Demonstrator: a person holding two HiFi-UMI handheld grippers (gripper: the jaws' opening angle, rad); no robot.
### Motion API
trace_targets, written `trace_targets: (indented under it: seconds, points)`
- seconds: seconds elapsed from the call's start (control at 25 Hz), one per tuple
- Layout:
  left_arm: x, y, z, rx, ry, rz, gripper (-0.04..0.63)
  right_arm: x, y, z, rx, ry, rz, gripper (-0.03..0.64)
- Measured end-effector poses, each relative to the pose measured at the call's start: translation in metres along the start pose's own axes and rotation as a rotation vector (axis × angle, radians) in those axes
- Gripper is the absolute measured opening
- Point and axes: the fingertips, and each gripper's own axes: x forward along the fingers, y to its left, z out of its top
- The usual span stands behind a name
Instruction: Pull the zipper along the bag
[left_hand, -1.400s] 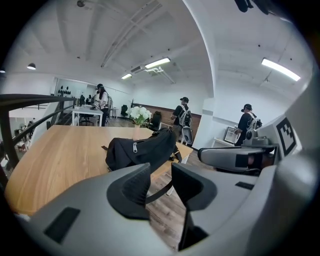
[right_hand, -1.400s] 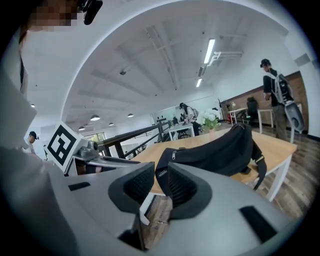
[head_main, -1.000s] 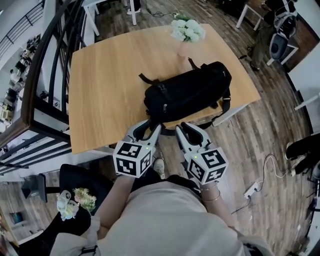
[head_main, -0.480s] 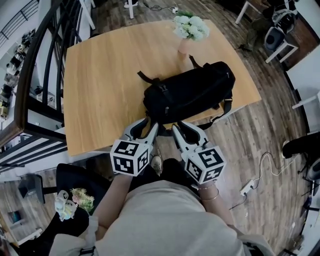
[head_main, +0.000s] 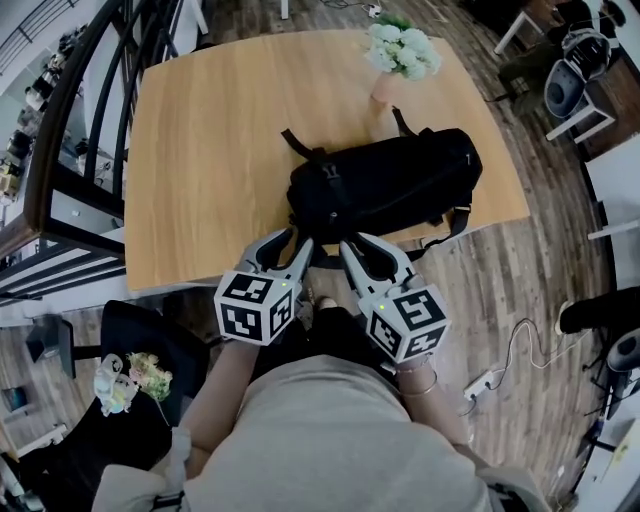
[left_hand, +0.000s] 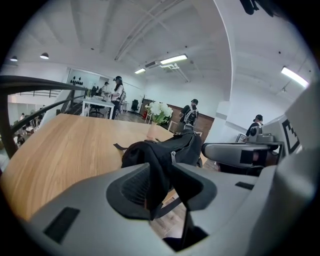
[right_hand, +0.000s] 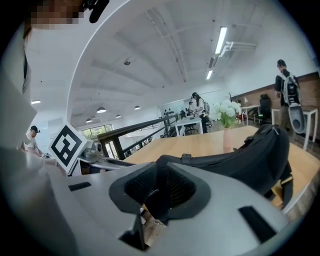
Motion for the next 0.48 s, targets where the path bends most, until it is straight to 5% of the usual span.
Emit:
trace_targets:
  seconds: [0.48]
  points:
    - [0.022,0.004,-0.010,-0.073,0.060,0.028,0.135,0.006,-0.014,-0.002,-0.050,0.065,0.050,0.080]
